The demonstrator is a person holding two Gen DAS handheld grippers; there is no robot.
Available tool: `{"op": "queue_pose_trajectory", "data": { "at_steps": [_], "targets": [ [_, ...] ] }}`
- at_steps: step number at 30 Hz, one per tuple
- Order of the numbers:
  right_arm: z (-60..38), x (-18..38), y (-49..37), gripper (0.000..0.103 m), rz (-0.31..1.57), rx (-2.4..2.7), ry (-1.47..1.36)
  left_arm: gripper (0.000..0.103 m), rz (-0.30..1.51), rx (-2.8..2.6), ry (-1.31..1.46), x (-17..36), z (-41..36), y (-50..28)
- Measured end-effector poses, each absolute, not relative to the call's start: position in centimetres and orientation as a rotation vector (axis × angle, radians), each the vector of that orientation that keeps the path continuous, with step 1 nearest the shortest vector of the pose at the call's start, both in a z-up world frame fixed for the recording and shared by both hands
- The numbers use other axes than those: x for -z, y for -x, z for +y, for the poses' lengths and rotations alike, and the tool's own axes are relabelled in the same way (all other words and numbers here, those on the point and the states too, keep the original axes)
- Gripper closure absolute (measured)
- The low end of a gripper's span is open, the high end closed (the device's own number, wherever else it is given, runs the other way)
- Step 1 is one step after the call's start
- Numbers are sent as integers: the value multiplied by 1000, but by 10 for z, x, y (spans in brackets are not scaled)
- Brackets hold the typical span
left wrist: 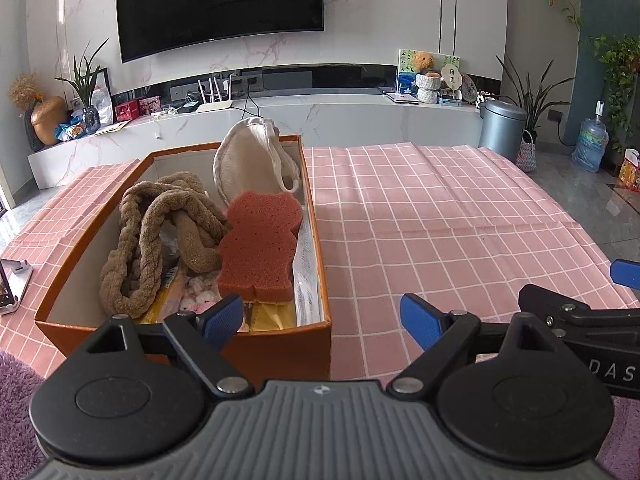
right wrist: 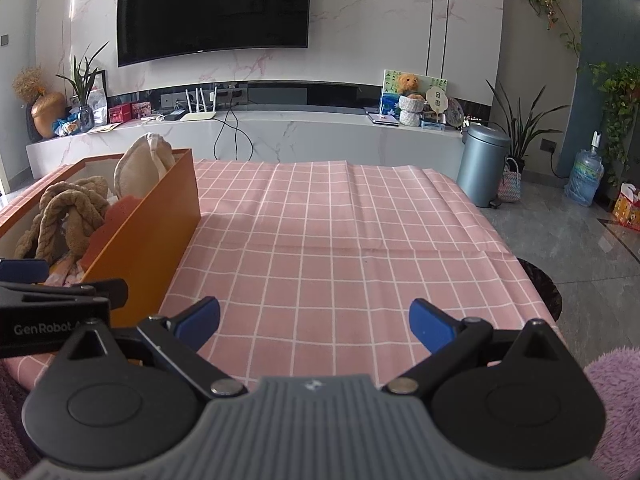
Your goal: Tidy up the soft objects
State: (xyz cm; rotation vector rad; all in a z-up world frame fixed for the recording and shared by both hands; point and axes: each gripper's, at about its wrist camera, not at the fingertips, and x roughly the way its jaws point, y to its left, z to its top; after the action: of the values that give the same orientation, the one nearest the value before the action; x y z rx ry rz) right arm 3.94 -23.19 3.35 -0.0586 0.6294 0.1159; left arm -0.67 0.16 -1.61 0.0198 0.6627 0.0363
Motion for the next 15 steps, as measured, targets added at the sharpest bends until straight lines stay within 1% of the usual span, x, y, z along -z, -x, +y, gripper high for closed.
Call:
{"op": "queue_pose_trajectory", "data": {
  "at_steps": [15],
  "targets": [
    [-233,-36,-36,4,614,-124,60,0,654,-38,-25,11,1,4]
  ]
}}
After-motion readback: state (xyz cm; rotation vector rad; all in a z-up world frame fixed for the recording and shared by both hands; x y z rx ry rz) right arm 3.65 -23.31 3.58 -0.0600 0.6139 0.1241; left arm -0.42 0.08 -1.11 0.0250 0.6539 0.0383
